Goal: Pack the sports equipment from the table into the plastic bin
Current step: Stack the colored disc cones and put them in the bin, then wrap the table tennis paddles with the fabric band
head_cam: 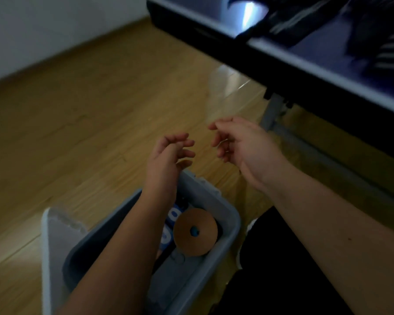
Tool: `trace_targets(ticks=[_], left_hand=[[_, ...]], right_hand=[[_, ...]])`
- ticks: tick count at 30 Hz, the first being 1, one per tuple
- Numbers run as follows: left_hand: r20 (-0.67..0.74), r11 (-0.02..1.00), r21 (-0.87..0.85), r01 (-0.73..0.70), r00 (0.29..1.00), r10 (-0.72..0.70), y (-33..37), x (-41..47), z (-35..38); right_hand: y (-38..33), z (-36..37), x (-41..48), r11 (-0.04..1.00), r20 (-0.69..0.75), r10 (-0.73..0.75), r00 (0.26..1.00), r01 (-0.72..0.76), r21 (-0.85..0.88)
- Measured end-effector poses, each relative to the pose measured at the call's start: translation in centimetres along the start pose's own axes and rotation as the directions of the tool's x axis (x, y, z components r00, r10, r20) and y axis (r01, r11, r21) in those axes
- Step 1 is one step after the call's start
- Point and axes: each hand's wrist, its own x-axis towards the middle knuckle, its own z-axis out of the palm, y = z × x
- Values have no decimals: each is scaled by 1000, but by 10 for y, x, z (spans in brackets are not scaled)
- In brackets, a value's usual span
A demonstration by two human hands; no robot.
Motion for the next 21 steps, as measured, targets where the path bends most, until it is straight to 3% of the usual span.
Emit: trace_targets(ticks=[7, 13, 21], left_hand=[[258, 990, 8, -142, 957, 135, 79, -45, 99], [516, 983, -40, -182, 838, 176, 116, -91, 222], [712, 991, 29, -132, 698, 72, 75, -158, 388]], right_hand=[[-87, -68, -78, 959, -87, -282, 955, 284, 13], [-148, -162, -157, 898, -253, -432, 866, 438, -34], [-154, -296, -247, 877, -499, -451, 740, 471, -94]])
